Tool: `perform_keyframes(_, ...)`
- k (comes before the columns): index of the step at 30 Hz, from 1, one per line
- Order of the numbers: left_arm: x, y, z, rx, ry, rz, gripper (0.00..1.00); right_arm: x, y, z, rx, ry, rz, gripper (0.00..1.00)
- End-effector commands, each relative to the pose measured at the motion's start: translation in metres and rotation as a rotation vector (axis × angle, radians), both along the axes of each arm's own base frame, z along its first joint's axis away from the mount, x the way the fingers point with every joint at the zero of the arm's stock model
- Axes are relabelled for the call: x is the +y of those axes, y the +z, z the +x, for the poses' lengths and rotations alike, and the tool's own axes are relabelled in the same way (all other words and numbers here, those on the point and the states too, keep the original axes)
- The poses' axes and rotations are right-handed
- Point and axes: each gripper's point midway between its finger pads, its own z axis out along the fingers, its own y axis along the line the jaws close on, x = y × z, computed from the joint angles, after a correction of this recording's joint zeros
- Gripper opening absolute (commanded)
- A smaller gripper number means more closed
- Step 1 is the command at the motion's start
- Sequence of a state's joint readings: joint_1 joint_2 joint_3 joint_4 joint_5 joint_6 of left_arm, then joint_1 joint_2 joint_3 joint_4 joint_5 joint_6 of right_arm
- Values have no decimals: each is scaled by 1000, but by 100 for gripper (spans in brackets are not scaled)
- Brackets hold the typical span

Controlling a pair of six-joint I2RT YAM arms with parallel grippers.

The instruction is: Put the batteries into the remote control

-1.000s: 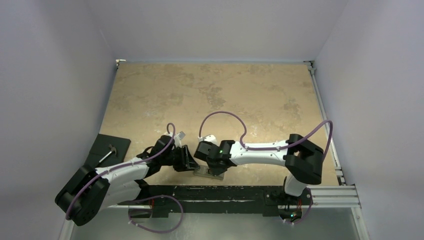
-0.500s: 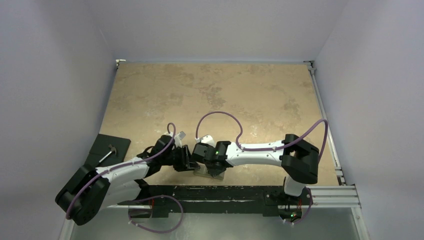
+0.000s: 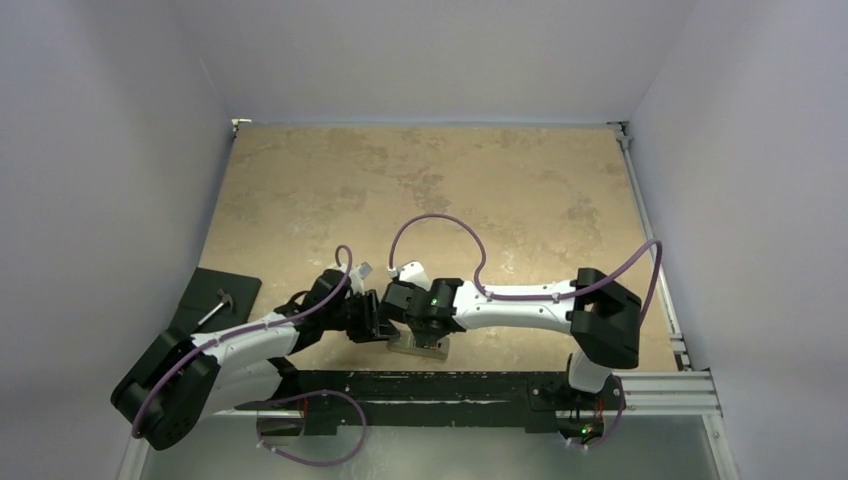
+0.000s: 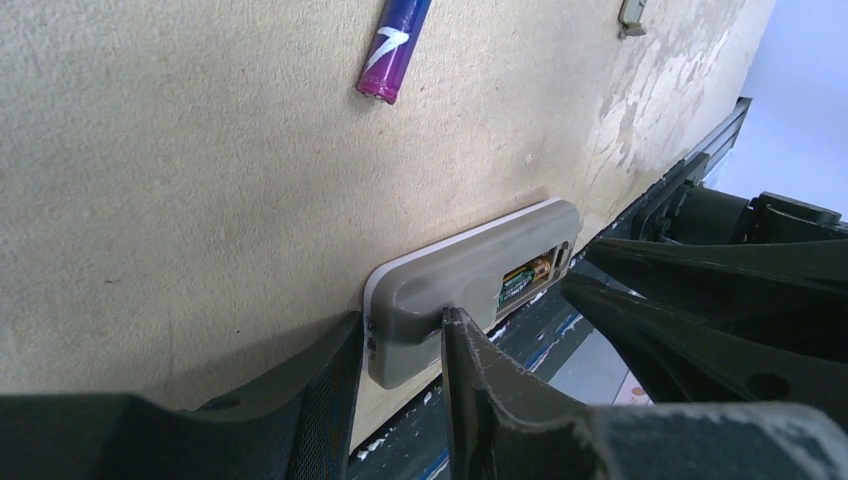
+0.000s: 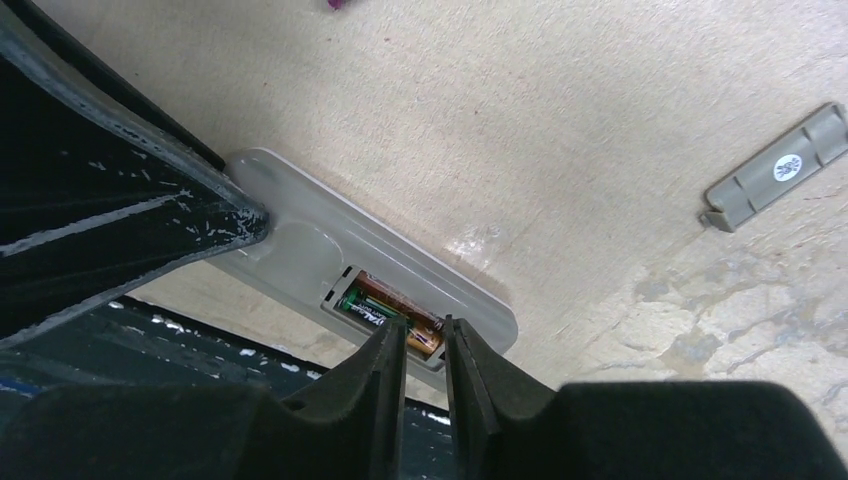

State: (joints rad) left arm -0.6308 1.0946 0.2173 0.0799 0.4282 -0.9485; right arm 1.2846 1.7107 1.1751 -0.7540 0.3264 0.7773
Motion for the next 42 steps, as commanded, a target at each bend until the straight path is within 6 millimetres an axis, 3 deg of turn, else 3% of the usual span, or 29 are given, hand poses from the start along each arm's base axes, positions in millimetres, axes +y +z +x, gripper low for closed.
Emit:
perform_keyframes(1,5,-5,-1,-8,-11,56,33,5,33,10,-70,-20,72,30)
perform_keyframes(8,16,1,4,-19,0,145,42,-1,31,-1,-37,-12,136,28)
perform_keyframes(12,11,19,16,-59,2,150,45,-3,26,-10,-1,2,180,17)
perform_keyframes(16,4,36,28,-97,-6,138,45,-10,19,-19,30,8,200,0)
perform_keyframes(17,2,40,31,-107,-8,134,45,-11,18,-20,29,10,208,0)
perform_keyframes(29,-32,54,50,-136,-60,16,31,-4,-1,-48,145,81,348,0)
perform_keyframes(42,-47,33,49,-106,-94,10,0,-3,-28,-53,177,86,327,0)
